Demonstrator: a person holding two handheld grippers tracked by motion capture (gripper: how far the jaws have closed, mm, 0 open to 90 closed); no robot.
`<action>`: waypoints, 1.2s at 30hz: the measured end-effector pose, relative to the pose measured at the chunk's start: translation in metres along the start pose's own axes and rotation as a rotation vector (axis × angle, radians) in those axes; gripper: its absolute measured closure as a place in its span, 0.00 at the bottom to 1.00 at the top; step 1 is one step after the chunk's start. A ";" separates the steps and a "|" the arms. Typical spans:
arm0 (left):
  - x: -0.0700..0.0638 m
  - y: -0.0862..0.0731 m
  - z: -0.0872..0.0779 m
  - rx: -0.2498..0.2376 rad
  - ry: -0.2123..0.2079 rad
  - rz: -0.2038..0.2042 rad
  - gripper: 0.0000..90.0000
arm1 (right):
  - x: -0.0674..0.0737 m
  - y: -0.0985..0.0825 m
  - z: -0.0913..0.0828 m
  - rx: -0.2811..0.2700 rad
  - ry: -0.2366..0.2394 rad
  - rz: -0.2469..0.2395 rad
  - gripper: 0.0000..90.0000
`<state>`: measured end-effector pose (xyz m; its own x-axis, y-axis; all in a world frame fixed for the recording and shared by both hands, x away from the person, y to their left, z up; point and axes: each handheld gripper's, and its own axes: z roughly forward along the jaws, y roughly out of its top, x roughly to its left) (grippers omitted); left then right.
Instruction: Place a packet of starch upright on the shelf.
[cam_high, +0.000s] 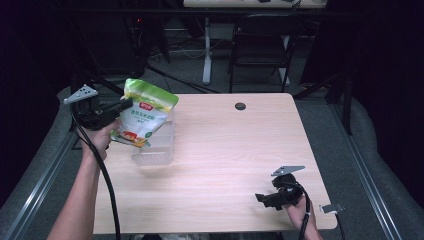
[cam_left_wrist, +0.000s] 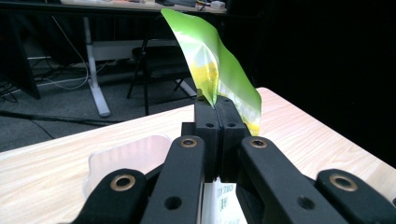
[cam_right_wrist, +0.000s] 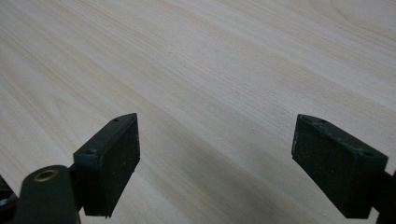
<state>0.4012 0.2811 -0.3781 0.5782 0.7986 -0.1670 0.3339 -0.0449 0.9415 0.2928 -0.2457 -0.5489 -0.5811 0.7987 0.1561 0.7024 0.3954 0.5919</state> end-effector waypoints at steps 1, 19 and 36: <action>0.000 -0.001 0.001 0.003 0.004 -0.002 1.00 | 0.000 0.000 0.000 0.007 -0.008 -0.006 0.16; 0.005 -0.010 0.019 0.001 -0.004 -0.012 1.00 | 0.000 0.000 0.000 -0.001 0.001 0.001 0.17; 0.009 -0.036 0.030 0.025 -0.018 -0.033 1.00 | 0.000 0.000 0.001 -0.002 0.003 0.002 0.16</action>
<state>0.4165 0.2716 -0.4219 0.5801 0.7888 -0.2032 0.3711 -0.0338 0.9280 0.2928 -0.2452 -0.5496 -0.5811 0.7981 0.1593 0.7027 0.3932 0.5930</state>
